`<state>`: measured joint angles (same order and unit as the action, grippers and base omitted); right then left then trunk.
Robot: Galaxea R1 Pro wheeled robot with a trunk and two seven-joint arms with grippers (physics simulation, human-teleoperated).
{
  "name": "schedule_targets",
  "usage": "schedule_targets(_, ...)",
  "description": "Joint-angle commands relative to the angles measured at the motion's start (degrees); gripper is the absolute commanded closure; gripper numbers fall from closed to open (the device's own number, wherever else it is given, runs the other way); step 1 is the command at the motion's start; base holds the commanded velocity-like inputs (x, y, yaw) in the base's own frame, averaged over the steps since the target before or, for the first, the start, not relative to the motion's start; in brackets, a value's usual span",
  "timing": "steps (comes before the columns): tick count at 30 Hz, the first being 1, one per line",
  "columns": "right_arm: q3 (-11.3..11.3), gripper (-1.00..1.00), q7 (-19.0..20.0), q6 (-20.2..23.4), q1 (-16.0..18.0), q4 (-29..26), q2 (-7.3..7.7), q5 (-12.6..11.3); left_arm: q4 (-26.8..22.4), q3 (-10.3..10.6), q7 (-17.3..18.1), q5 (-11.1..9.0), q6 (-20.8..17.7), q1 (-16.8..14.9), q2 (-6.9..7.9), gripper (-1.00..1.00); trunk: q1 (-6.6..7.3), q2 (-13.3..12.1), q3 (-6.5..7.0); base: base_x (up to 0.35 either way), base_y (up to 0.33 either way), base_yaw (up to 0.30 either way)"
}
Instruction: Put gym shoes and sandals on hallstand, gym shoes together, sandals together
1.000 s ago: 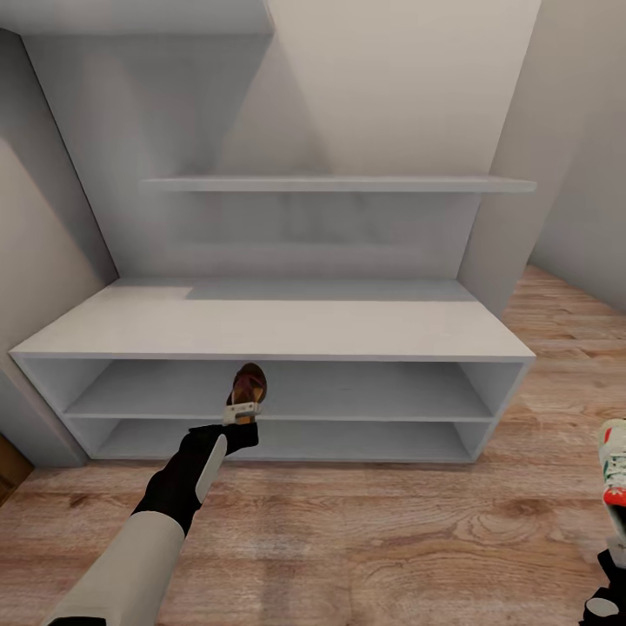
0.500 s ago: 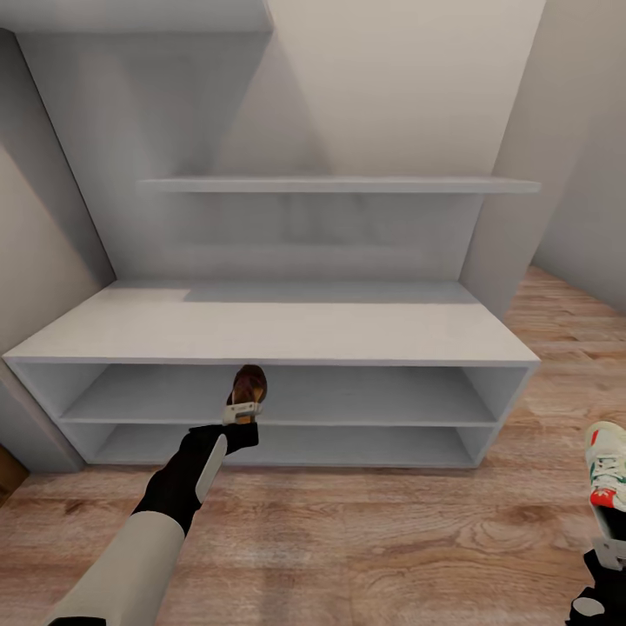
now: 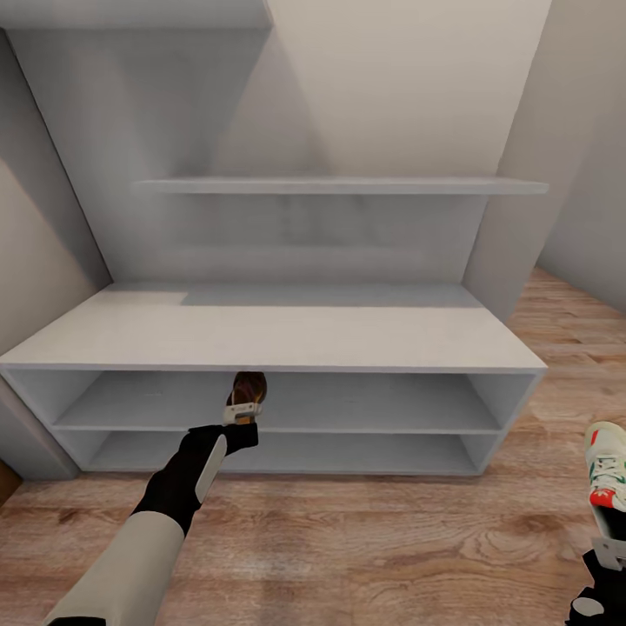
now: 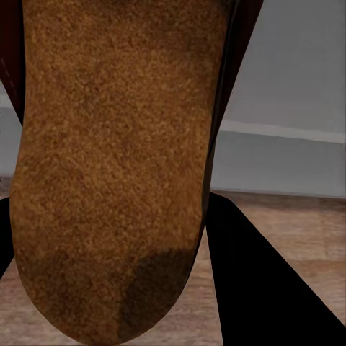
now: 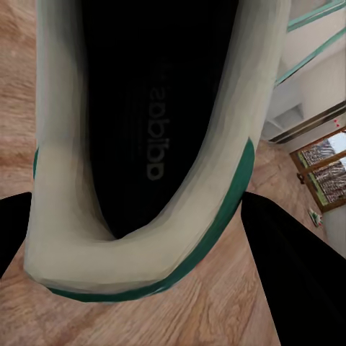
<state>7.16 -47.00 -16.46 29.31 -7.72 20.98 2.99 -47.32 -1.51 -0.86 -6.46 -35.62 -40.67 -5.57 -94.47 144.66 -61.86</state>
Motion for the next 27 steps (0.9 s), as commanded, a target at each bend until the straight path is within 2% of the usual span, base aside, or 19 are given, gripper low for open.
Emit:
schedule_targets(1, 0.23, 1.00, -0.28, -0.06, 0.04, 0.07, 0.01, 0.09, -0.05, -0.16, 0.06, -0.31, -0.33, -0.02, -0.03, 1.00, 0.01, 0.02, -0.05, 0.016, 0.000, 0.000)
schedule_targets(19, 0.23, 1.00, -0.28, -0.06, 0.04, 0.07, 0.02, 0.09, 0.21, -0.16, 0.06, -0.31, -0.33, -0.02, 0.30, 1.00, 0.01, 0.02, -0.05, 0.003, 0.000, 0.000)
schedule_targets(27, 0.23, 1.00, -0.28, -0.06, 0.04, 0.07, 0.02, 0.09, 0.21, -0.16, 0.06, -0.31, -0.33, -0.02, 0.46, 1.00, 0.01, 0.02, -0.05, 0.108, 0.000, 0.000)
